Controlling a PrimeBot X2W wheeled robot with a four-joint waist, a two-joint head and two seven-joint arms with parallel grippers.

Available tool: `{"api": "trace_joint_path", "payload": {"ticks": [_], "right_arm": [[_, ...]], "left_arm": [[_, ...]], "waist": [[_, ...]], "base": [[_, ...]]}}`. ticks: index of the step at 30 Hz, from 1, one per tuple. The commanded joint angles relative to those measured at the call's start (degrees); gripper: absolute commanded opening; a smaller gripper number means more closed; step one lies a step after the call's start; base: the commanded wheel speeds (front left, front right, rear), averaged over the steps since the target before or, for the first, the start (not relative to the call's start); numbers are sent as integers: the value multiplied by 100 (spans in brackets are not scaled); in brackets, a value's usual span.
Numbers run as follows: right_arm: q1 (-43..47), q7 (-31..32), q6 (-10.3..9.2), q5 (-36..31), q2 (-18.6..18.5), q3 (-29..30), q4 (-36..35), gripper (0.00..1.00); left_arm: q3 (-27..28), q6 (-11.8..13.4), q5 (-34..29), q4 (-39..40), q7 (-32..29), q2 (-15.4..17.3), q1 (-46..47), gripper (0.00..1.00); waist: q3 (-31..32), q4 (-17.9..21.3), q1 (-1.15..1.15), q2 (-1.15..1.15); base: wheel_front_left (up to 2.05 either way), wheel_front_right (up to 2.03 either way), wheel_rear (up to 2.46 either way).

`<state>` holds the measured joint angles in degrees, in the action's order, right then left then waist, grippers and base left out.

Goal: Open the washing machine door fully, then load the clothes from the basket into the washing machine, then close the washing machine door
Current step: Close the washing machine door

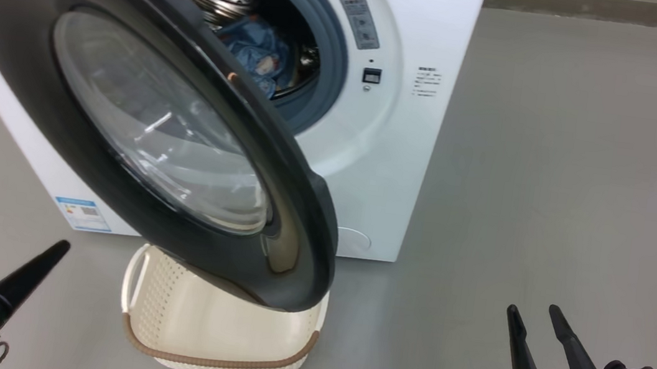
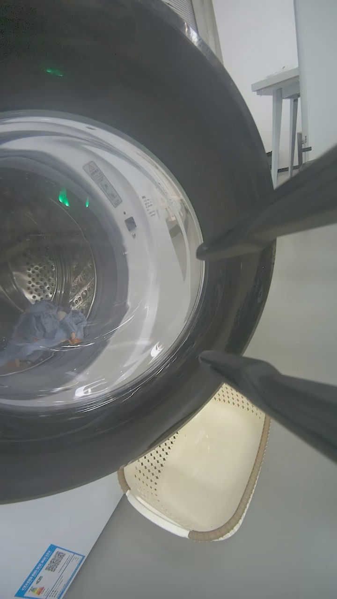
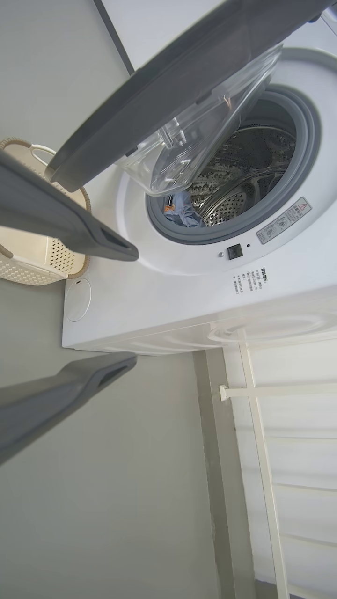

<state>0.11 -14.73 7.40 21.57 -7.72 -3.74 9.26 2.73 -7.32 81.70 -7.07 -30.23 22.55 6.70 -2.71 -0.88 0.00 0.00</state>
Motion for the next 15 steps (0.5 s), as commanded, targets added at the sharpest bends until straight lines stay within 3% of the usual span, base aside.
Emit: {"api": "trace_joint_path", "payload": {"ticks": [1, 9, 15], "right_arm": [[-12, -27, 9, -4, -75, -102, -159, 100], [30, -27, 9, -21, -92, 12, -200, 100], [61, -27, 9, -20, -115, 35, -203, 100]], "left_arm": [[225, -17, -57, 160, 206, 265, 89, 100], [-400, -17, -376, 186, 1771, 432, -392, 100], [-1320, -17, -827, 5, 3028, 775, -576, 100]], "waist": [[-27, 81, 0, 0], [-41, 304, 0, 0], [-11, 414, 0, 0]], "base": [[0, 0, 0], [0, 0, 0], [0, 0, 0]]}}
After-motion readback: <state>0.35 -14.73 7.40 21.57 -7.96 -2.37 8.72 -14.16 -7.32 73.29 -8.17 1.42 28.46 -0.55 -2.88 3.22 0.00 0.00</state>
